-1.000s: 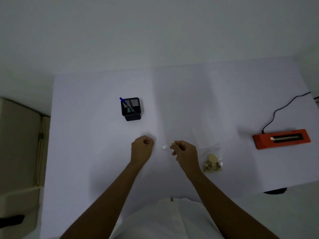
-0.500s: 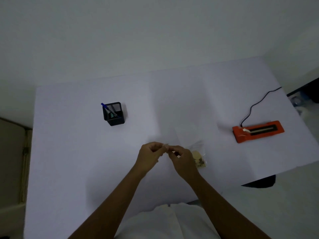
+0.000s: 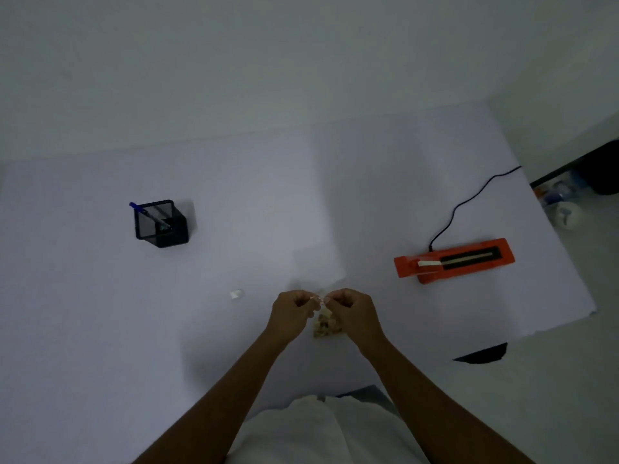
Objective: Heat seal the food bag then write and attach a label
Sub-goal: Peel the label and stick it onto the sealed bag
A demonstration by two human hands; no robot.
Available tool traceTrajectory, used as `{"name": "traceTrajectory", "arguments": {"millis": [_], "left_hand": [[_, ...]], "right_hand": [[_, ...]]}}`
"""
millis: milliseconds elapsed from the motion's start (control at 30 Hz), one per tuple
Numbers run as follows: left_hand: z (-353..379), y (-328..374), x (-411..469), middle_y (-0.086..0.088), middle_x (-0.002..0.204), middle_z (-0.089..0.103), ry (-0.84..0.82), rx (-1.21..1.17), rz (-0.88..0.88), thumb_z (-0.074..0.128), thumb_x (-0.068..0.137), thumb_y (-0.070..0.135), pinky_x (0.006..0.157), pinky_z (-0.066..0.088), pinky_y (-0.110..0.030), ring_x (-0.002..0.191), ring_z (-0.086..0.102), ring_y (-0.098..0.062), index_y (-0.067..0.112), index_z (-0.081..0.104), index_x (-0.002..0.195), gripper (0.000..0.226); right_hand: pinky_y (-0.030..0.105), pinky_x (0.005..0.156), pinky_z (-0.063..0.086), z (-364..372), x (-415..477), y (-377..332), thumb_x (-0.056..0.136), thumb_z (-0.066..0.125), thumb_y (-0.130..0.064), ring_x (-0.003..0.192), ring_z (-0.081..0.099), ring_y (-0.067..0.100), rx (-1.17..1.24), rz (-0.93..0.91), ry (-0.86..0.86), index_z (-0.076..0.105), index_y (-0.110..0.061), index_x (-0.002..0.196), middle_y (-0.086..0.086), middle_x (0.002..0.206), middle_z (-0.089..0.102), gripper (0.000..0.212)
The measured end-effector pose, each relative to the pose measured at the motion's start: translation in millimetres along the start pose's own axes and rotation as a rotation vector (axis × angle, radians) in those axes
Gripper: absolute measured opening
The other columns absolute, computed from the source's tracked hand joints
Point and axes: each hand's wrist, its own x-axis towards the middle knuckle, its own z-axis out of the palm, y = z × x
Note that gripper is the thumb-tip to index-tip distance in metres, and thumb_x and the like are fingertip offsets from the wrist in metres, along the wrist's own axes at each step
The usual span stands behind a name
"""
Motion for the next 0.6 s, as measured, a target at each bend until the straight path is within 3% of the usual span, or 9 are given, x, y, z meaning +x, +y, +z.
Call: {"name": "traceTrajectory", "arguments": {"millis": [300,400,500,600], "left_hand": [[37,-6,44,-0.002,0.073,0.075,0.184,0.017,-0.152,0.069,0.082,0.020,0.061,0.055,-0.029,0.066,0.069,-0.016,0.014,0.078,0.083,0.011],[43,-10,55,-0.009,0.063,0.071,0.243,0.079,-0.203,0.068,0.078,0.025,0.058,0.055,-0.034,0.055,0.063,-0.015,0.009,0.074,0.064,0.022],[47,-15,63,-0.004,0.048,0.059,0.294,0.142,-0.224,0.067,0.077,0.025,0.050,0.044,-0.030,0.046,0.049,-0.010,0.013,0.059,0.046,0.034],[48,-16,69,-0.010,0.054,0.065,0.328,0.196,-0.240,0.067,0.076,0.029,0.052,0.051,-0.035,0.047,0.053,-0.012,0.006,0.066,0.055,0.031]], "right_hand": [[0.027,0.066,0.054,-18,65,17,0.088,0.067,-0.013,0.072,0.066,0.016,-0.221,-0.008,-0.147,0.071,-0.007,0.085,0.004,0.080,0.072,0.008],[0.027,0.071,0.054,-17,84,20,0.087,0.067,-0.011,0.078,0.067,0.018,-0.296,-0.039,-0.198,0.072,-0.007,0.085,0.005,0.084,0.072,0.006],[0.026,0.072,0.054,-13,95,23,0.087,0.067,-0.011,0.078,0.067,0.017,-0.360,-0.066,-0.226,0.072,-0.007,0.086,0.005,0.084,0.072,0.006],[0.028,0.072,0.055,-10,102,25,0.085,0.068,-0.011,0.076,0.067,0.017,-0.394,-0.091,-0.216,0.073,-0.006,0.084,0.005,0.082,0.072,0.007]]}}
